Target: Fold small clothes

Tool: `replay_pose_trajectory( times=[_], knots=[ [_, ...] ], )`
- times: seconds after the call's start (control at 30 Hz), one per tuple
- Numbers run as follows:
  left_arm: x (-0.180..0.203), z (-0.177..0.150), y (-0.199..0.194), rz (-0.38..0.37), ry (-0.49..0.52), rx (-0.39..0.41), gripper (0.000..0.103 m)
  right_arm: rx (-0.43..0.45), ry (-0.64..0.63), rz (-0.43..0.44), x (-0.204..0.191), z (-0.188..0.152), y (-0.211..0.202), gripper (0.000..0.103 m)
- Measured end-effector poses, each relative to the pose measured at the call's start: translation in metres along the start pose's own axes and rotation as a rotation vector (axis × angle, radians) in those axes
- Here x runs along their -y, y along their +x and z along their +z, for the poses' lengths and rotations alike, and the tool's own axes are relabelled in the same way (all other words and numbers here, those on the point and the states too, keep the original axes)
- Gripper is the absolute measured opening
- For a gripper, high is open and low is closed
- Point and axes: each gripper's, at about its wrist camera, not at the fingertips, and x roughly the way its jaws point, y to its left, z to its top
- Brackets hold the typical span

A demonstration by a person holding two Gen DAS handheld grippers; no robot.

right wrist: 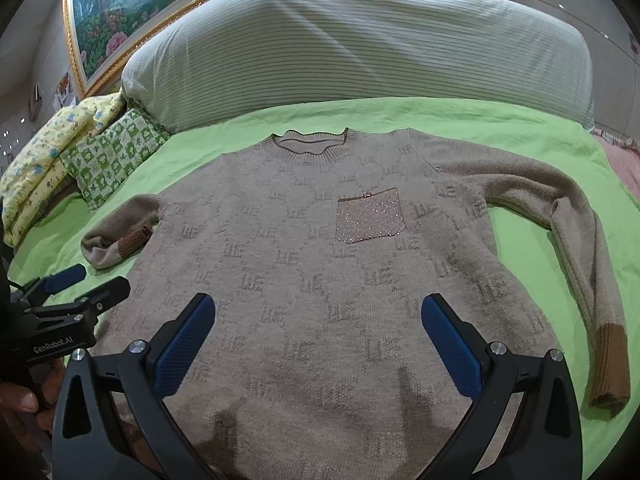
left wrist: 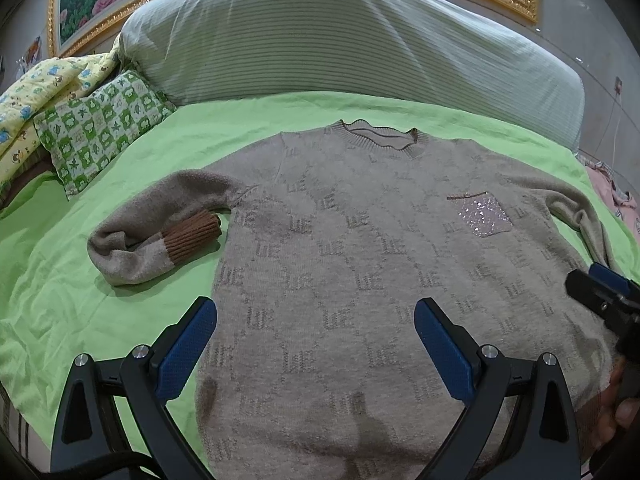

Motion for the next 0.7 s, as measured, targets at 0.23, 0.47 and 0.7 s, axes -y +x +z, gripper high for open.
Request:
replay_pose_trajectory(
  times=[0.23,0.47,0.7],
  knots=[
    [-0.016,0.016,0.016,0.016,-0.001,0.006,0.099,0.027,0.144,-0.138,0.07,0.0,-0.024,0.103],
    [-0.026,0.046,0.042,0.005,-0.014,-0.016,0.099,0.032,0.283,-0.392,0.161,-0.006,-0.07,0.103],
    [-0.022,0.074,0.084,-0.018,-0.018,-0.051,0.099,-0.124,0.347,-0.415,0.195,-0.034,-0.057,0.071]
  ],
)
